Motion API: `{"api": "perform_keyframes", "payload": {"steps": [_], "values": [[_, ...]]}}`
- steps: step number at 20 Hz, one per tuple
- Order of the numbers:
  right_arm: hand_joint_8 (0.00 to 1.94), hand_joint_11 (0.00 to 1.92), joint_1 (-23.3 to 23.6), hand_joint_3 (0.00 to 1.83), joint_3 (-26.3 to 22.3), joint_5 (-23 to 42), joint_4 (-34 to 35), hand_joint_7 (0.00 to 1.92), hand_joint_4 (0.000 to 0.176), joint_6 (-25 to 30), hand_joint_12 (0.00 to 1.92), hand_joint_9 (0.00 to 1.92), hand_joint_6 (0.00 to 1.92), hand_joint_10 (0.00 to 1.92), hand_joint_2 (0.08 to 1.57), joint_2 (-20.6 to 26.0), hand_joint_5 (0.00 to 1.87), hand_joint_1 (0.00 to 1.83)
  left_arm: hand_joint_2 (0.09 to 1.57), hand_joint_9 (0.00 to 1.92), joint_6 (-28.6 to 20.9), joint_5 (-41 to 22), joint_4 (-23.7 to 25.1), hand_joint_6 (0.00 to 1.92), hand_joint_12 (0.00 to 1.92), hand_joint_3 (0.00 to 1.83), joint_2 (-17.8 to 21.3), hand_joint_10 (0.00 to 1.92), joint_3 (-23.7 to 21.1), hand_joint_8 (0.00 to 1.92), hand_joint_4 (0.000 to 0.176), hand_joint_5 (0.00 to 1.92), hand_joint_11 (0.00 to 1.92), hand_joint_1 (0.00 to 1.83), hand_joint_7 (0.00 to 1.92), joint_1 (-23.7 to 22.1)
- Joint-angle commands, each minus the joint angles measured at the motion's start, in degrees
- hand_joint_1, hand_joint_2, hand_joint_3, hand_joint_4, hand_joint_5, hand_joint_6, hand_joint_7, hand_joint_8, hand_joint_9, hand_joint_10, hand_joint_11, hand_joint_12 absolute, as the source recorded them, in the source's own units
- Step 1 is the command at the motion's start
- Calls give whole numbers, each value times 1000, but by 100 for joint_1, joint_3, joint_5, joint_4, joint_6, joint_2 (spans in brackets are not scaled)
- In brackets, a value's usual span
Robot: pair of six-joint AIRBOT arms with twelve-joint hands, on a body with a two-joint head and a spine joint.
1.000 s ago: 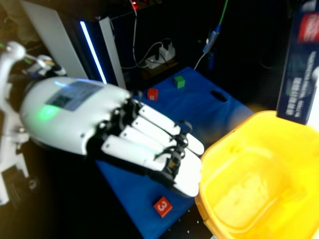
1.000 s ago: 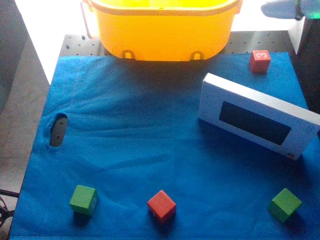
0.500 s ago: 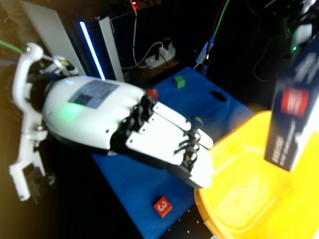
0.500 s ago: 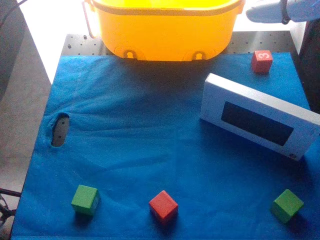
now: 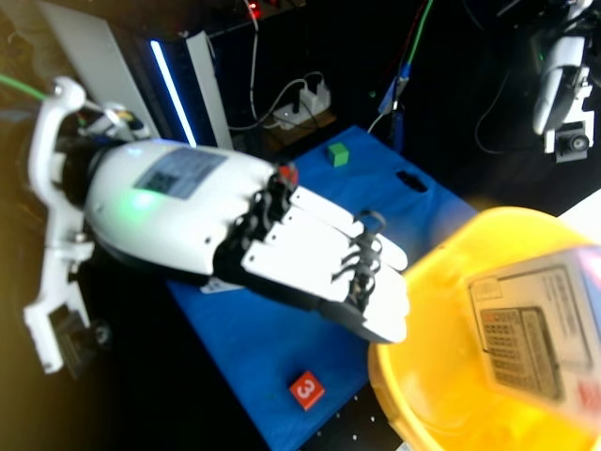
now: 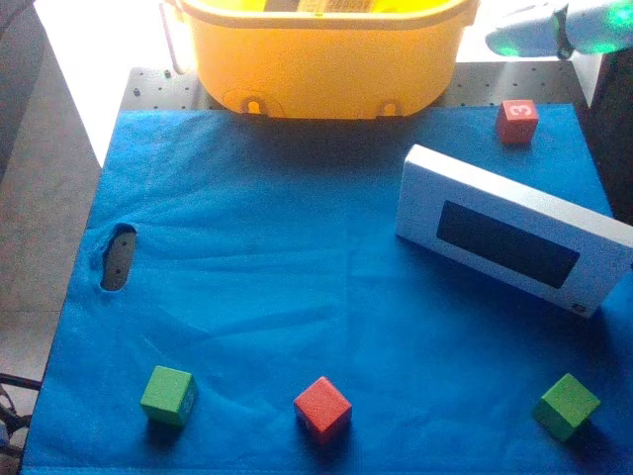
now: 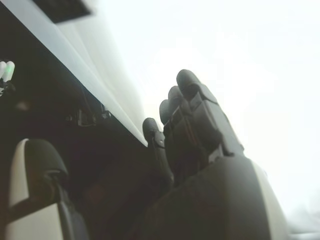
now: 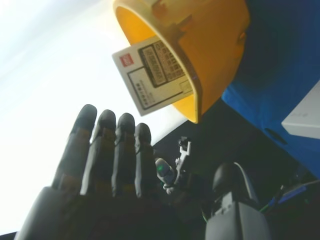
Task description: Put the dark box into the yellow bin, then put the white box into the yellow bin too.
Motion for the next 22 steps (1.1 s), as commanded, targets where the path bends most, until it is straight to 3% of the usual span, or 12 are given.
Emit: {"api": "perform_keyframes", "payload": {"steps": [1, 5, 7, 8, 10, 11, 13, 15, 17, 18, 19, 22], "values": [[17, 268, -8, 0, -64, 664, 149, 374, 0, -10, 230, 337, 6, 17, 940, 35, 265, 235, 823, 320, -43, -618, -273, 17, 1020, 1, 51, 5, -34, 7, 62, 458, 4, 1058, 380, -57], [5, 274, -643, 0, -280, 1324, 730, 413, 0, -10, 247, 381, 0, 6, 895, 214, 249, 250, 851, 409, 41, -582, -269, 17, 1495, 3, 226, 38, -225, 14, 115, 403, 0, 1043, 440, -22], [3, 366, -924, 0, -379, 1495, 901, 413, 0, -11, 297, 411, 0, 16, 903, 294, 221, 241, 917, 224, 67, -607, -265, 8, 1114, 4, 328, 2, -336, 0, 124, 378, 0, 1048, 301, 32], [0, 326, -971, 0, -394, 1495, 940, 409, 0, -11, 385, 420, 0, 8, 893, 300, 210, 246, 886, 185, 84, -618, -265, 13, 830, 0, 387, 0, -399, 1, 154, 427, 0, 1057, 297, 58], [5, 172, -1095, 0, -458, 1495, 991, 408, 0, -11, 630, 434, 1, 6, 888, 333, 197, 237, 866, 230, 203, -602, -267, 2, 909, 0, 561, 20, -602, 2, 130, 367, 0, 1013, 266, 117], [0, 125, -1143, 2, -488, 1495, 996, 411, 0, -11, 713, 429, 1, 2, 883, 341, 192, 245, 848, 257, 289, -565, -267, 11, 970, 0, 633, 23, -683, 10, 148, 422, 0, 1028, 325, 134], [0, 59, -1232, 0, -572, 1495, 997, 406, 0, -11, 764, 396, 1, 2, 898, 361, 166, 255, 849, 138, 405, -477, -267, 3, 564, 1, 734, 8, -770, 4, 152, 385, 0, 1011, 211, 202], [6, 100, -1293, 0, -685, 1495, 997, 416, 0, -11, 790, 413, 3, 10, 899, 411, 170, 245, 832, 208, 432, -414, -265, 3, 948, 0, 756, 10, -773, 3, 88, 360, 0, 1033, 249, 262], [10, 108, -1357, 0, -772, 1495, 996, 435, 0, -11, 791, 429, 4, 13, 887, 432, 176, 269, 819, 256, 477, -359, -265, 9, 913, 0, 769, 23, -773, 17, 90, 354, 0, 1021, 286, 297], [10, 107, -1409, 0, -806, 1495, 996, 439, 0, -11, 790, 442, 5, 17, 887, 432, 181, 288, 847, 272, 478, -354, -265, 2, 879, 1, 772, 19, -773, 10, 47, 330, 0, 1034, 294, 317], [8, 91, -1488, 0, -842, 1496, 997, 437, 0, -11, 784, 435, 4, 12, 885, 426, 182, 321, 853, 258, 482, -347, -266, 5, 790, 1, 772, 8, -773, 3, 39, 353, 0, 1041, 278, 338], [1, 42, -1735, 0, -867, 1497, 1070, 409, 0, -12, 725, 405, 0, 0, 821, 307, 174, 374, 825, 419, 492, -356, -304, 2, 1104, 0, 772, 17, -773, 6, 67, 390, 5, 1083, 381, 407]]}}
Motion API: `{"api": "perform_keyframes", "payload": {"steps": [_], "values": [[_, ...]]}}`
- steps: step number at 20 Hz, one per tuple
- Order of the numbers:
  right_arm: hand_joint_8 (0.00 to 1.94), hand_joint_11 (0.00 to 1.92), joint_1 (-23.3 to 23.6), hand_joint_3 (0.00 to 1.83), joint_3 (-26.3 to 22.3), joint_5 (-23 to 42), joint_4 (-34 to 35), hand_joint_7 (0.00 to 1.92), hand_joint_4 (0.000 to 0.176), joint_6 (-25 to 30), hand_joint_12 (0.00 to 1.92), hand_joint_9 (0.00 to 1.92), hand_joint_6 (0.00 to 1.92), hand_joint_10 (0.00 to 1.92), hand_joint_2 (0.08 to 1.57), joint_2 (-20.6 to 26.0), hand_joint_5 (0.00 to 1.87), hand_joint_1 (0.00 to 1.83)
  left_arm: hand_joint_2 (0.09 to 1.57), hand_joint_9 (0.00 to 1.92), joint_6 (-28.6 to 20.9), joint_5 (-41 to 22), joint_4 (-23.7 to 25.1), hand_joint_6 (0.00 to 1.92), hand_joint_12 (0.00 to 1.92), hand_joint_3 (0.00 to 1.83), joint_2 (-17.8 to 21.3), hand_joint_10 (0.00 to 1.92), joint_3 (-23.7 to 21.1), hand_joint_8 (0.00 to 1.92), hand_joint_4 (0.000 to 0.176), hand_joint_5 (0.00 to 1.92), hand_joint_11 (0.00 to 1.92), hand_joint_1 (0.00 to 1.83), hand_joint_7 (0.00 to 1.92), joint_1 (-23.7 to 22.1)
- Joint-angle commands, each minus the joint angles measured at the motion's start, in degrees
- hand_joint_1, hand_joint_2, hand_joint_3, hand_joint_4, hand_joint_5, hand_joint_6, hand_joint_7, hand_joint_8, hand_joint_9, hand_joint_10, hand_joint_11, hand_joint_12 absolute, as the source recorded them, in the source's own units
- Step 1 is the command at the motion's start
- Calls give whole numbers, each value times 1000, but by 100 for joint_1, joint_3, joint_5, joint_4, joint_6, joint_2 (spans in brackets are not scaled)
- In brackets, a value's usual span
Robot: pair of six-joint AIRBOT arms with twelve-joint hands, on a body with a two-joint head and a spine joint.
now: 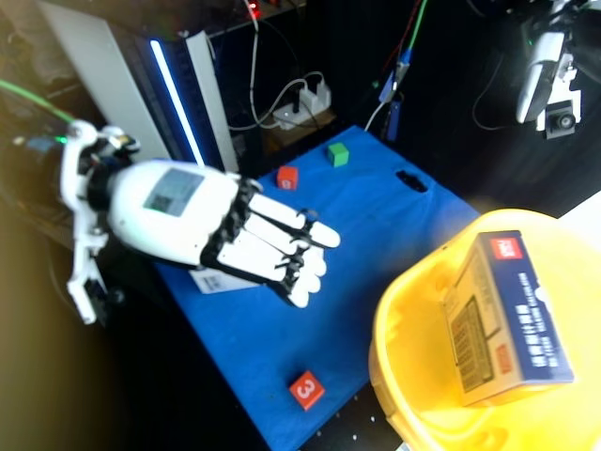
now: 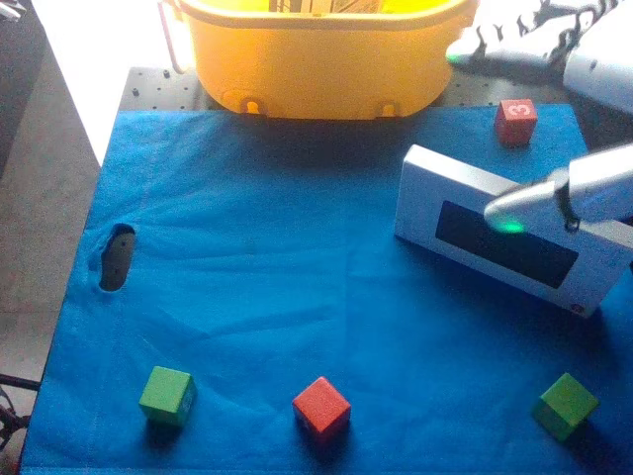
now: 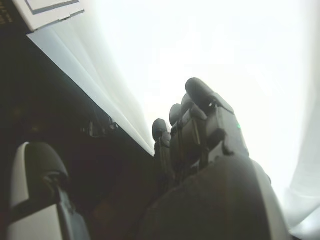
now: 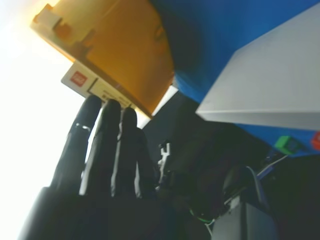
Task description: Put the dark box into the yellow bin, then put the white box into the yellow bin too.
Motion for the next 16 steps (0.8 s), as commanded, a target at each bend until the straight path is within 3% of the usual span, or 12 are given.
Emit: {"api": "perform_keyframes", "payload": {"steps": [1, 4, 6, 7, 8, 9, 10, 11, 12, 13, 15, 16], "values": [[5, 152, 31, 0, 4, 682, 78, 477, 0, 1, 652, 453, 2, 2, 806, -24, 200, 399, 878, 393, -7, -571, -325, 6, 877, 4, 25, 13, -1, 7, 59, 424, 32, 1120, 390, -31], [3, 195, -336, 0, 97, 1037, 383, 469, 0, 1, 672, 452, 11, 4, 794, -210, 230, 459, 850, 452, -4, -591, -381, 0, 909, 2, 34, 9, -4, 4, 77, 415, 94, 1096, 422, 21], [7, 209, -561, 0, 163, 1346, 598, 480, 0, 1, 683, 466, 15, 9, 788, -305, 246, 482, 870, 431, -2, -591, -384, 0, 944, 0, 33, 3, -9, 1, 78, 424, 52, 1090, 410, 25], [13, 265, -589, 0, 191, 1345, 608, 498, 0, 1, 706, 491, 26, 18, 790, -339, 281, 519, 877, 401, 0, -606, -412, 0, 699, 0, 34, 5, -17, 6, 82, 466, 144, 1167, 368, 36], [7, 343, -615, 0, 222, 1345, 637, 533, 0, 1, 701, 532, 12, 13, 814, -377, 352, 597, 866, 352, 0, -625, -448, 0, 629, 0, 39, 0, -21, 0, 87, 432, 105, 1113, 318, 57], [6, 451, -625, 0, 258, 1345, 679, 600, 0, 1, 682, 633, 6, 16, 829, -410, 425, 659, 865, 441, 0, -629, -468, 3, 659, 0, 48, 15, -24, 10, 75, 455, 198, 1105, 417, 72], [31, 298, -625, 1, 300, 1345, 683, 953, 0, 1, 1265, 957, 44, 68, 963, -446, 873, 847, 892, 403, 0, -629, -475, 0, 644, 9, 60, 1, -29, 0, 83, 407, 154, 1109, 405, 78], [31, 298, -625, 1, 321, 1345, 689, 953, 0, 1, 1265, 957, 44, 68, 963, -465, 873, 847, 892, 403, 0, -626, -475, 0, 644, 9, 68, 1, -32, 0, 83, 407, 154, 1109, 405, 86], [58, 429, -625, 14, 331, 1345, 689, 1164, 0, 1, 1576, 1138, 605, 192, 1032, -473, 1066, 1063, 892, 409, 0, -620, -475, 0, 694, 0, 73, 0, -35, 0, 92, 397, 132, 1091, 395, 89], [538, 757, -625, 4, 333, 1346, 689, 1268, 0, 1, 1629, 1304, 516, 467, 1024, -473, 1129, 1249, 881, 387, 0, -620, -478, 0, 789, 2, 79, 0, -39, 0, 102, 363, 52, 1045, 372, 90], [341, 1068, -624, 0, 356, 1346, 709, 1374, 0, 1, 1592, 1276, 811, 962, 1073, -473, 1073, 1175, 913, 382, 3, -622, -507, 1, 720, 0, 84, 3, -43, 1, 76, 388, 81, 1098, 360, 91], [341, 1068, -624, 0, 366, 1346, 731, 1374, 0, 1, 1592, 1276, 811, 962, 1073, -473, 1073, 1175, 913, 382, 3, -633, -518, 1, 720, 0, 88, 3, -44, 1, 76, 388, 81, 1098, 360, 91]]}}
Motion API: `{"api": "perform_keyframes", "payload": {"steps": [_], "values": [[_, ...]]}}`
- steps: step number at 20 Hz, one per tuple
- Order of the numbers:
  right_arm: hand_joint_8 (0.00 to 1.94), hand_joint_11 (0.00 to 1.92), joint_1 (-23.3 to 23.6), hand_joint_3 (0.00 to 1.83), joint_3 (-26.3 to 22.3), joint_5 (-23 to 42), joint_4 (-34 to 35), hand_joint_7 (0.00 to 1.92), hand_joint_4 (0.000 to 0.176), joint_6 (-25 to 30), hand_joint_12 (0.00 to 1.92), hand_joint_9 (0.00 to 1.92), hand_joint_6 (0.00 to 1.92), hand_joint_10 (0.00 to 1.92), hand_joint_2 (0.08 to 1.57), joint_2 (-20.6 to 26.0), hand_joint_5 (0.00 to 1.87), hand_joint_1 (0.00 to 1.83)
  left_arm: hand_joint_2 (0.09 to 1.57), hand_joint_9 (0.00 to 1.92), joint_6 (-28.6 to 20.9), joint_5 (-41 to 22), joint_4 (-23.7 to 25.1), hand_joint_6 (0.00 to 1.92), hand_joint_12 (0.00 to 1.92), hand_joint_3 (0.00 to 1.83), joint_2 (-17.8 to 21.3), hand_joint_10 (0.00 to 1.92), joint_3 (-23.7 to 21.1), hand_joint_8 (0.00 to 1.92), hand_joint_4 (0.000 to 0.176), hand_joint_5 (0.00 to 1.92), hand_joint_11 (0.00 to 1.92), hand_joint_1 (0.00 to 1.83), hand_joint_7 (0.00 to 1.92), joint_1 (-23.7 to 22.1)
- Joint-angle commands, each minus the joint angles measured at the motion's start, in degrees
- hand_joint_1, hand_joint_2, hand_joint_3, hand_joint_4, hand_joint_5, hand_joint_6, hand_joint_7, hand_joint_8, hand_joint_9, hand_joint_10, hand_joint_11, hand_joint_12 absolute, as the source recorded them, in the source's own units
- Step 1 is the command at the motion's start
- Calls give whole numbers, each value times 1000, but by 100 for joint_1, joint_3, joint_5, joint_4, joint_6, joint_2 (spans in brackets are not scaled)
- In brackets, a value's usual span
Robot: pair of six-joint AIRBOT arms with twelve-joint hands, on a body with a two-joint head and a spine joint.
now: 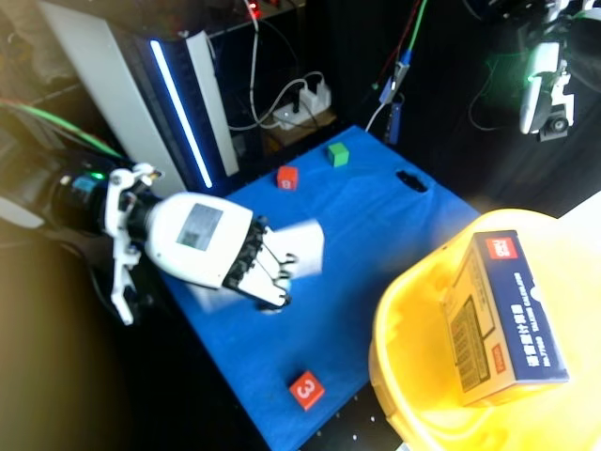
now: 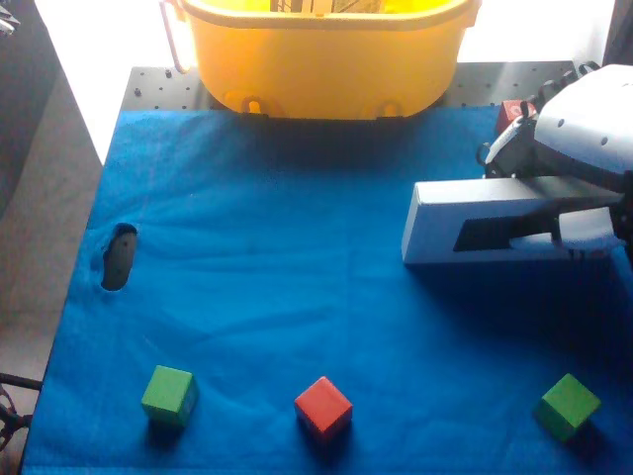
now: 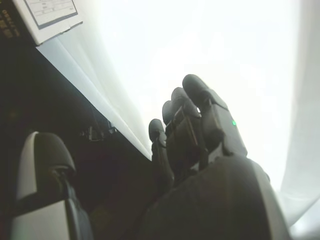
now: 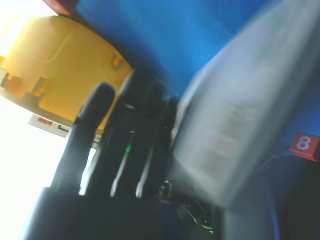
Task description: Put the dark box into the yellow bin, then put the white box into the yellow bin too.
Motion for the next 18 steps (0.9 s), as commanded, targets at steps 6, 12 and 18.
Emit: {"api": "perform_keyframes", "payload": {"steps": [6, 12, 18], "values": [[113, 1023, 91, 2, 98, 642, 26, 1411, 0, -14, 1597, 1225, 939, 973, 1105, -34, 996, 1161, 917, 451, -7, -743, -409, 5, 471, 11, 51, 9, -11, 3, 83, 376, 297, 1078, 325, -51], [786, 1058, 466, 1, 133, 644, -5, 1202, 0, -14, 1749, 1196, 917, 1284, 1098, -12, 1006, 1173, 936, 341, 281, -889, -655, 7, 318, 0, 378, 0, -310, 0, 95, 354, 144, 1088, 281, -50], [939, 1018, 1119, 0, 196, 644, -442, 1135, 0, -14, 1716, 1144, 941, 1267, 1114, -9, 968, 1181, 937, 357, 424, -857, -702, 2, 262, 7, 491, 3, -395, 1, 82, 324, 244, 1100, 283, -12]]}}
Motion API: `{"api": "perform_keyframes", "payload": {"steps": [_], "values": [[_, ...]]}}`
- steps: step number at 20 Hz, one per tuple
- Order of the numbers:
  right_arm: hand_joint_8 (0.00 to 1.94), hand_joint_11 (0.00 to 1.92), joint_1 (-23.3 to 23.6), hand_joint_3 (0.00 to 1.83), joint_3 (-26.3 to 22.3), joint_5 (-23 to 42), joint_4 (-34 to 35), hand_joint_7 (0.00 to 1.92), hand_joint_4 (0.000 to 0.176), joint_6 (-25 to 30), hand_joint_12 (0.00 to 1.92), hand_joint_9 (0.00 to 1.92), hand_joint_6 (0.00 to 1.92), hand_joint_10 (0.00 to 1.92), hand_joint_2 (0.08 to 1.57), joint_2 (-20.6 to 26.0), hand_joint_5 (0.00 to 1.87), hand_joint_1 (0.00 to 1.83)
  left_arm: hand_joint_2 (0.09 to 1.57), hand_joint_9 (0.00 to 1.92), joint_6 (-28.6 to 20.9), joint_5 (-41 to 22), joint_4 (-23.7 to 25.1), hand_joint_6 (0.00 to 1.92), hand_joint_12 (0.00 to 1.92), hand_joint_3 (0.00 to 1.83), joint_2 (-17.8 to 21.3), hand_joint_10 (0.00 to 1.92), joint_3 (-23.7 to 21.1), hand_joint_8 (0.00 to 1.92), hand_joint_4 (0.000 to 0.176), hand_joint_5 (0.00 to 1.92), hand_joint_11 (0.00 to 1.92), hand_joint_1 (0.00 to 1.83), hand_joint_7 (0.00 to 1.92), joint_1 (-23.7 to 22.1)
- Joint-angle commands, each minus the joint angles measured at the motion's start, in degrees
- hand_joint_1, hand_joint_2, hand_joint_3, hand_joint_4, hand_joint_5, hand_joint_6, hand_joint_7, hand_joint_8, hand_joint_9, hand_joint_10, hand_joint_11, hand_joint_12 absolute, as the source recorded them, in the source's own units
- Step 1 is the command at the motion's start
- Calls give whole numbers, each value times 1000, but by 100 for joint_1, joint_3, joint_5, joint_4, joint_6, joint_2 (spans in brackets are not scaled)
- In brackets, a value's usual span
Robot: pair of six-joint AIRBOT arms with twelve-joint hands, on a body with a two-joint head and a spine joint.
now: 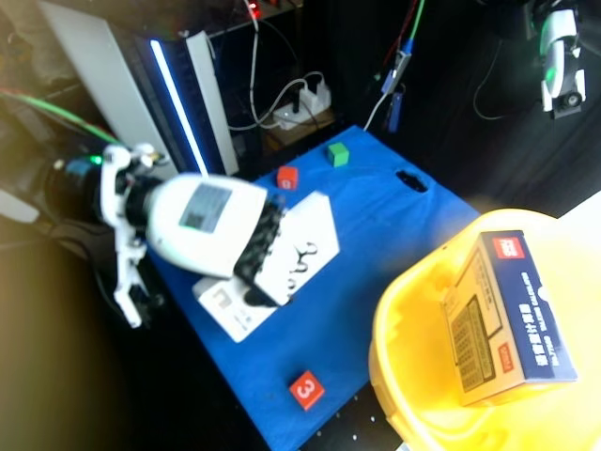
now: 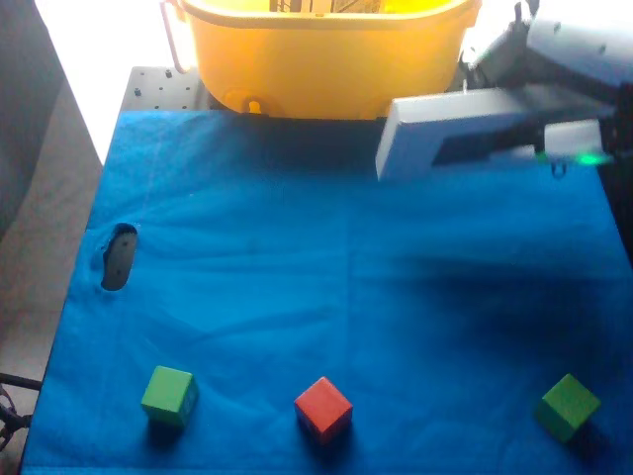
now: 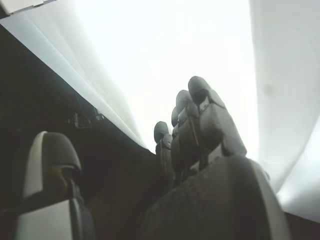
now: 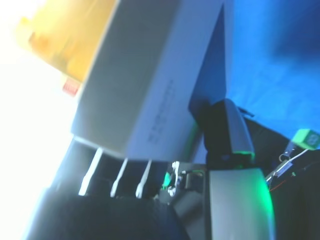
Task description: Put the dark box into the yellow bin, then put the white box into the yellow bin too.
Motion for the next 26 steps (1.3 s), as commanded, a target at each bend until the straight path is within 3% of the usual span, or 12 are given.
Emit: {"api": "perform_keyframes", "payload": {"steps": [1, 2, 6, 7, 9, 10, 15, 16, 17, 20, 23, 26], "values": [[835, 928, 179, 0, 33, 712, -67, 1166, 0, -12, 1705, 1121, 942, 1272, 1108, 15, 990, 1165, 942, 310, 2, -564, -272, 0, 239, 7, 17, 0, -20, 0, 69, 312, 186, 1113, 252, -6], [584, 1014, 289, 0, 53, 711, -129, 1245, 0, -12, 1658, 1204, 881, 1136, 1090, 16, 1033, 1161, 938, 305, 4, -555, -272, 10, 224, 3, 14, 5, -24, 2, 107, 338, 149, 1131, 250, 8], [300, 1054, 808, 0, 203, 707, -486, 1316, 0, -12, 1541, 1226, 927, 957, 1101, -10, 1006, 1158, 901, 297, 6, -609, -284, 1, 216, 0, 13, 1, -63, 7, 124, 325, 143, 1090, 247, 72], [662, 1072, 902, 0, 233, 707, -506, 1243, 0, -14, 1476, 1226, 827, 900, 1071, -16, 998, 1255, 891, 290, 7, -632, -284, 0, 171, 0, 13, 0, -74, 5, 118, 322, 154, 1083, 262, 83], [205, 1061, 1122, 0, 317, 701, -546, 1342, 0, -27, 1483, 1268, 902, 862, 1096, -50, 1019, 1163, 890, 262, 31, -725, -305, 0, 152, 0, 13, 0, -143, 1, 84, 292, 165, 1034, 264, 103], [695, 1042, 1228, 50, 406, 696, -563, 1227, 0, -30, 1416, 1250, 808, 823, 1055, -104, 975, 1257, 886, 262, 33, -774, -294, 0, 144, 0, 4, 1, -196, 0, 80, 278, 157, 1013, 258, 111], [993, 969, 1314, 0, 680, 521, -563, 1098, 0, -34, 1557, 1136, 654, 906, 1076, -250, 1068, 1266, 882, 246, 37, -903, -189, 1, 131, 0, -182, 0, -211, 3, 55, 277, 151, 1008, 255, 142], [566, 1074, 1335, 0, 758, 450, -564, 1180, 0, -35, 1326, 1241, 869, 711, 1097, -294, 1019, 1185, 885, 255, 37, -931, -171, 3, 115, 0, -222, 6, -217, 3, 50, 284, 129, 1013, 258, 142], [396, 1079, 1360, 0, 842, 383, -564, 1254, 0, -40, 1342, 1251, 905, 740, 1101, -349, 1014, 1166, 891, 248, 37, -959, -161, 1, 114, 2, -254, 2, -221, 2, 47, 280, 130, 1016, 256, 142], [321, 1117, 1464, 0, 1026, 210, -564, 1330, 0, -105, 1376, 1267, 928, 843, 1104, -479, 1004, 1161, 876, 303, 37, -999, -114, 4, 120, 2, -329, 8, -224, 0, 64, 323, 215, 1050, 304, 142], [1334, 967, 1789, 1, 1081, -66, -563, 943, 0, -506, 1916, 967, 874, 1649, 1086, -571, 1037, 1166, 940, 278, 36, -1080, -102, 1, 119, 18, -337, 0, -266, 0, 78, 308, 239, 1073, 238, 144], [1669, 1131, 1957, 1, 1188, -136, -563, 951, 0, -676, 1921, 1040, 929, 1895, 1101, -671, 1003, 1160, 941, 230, 36, -1124, -81, 0, 105, 10, -385, 0, -290, 0, 72, 285, 228, 1060, 216, 145]]}}
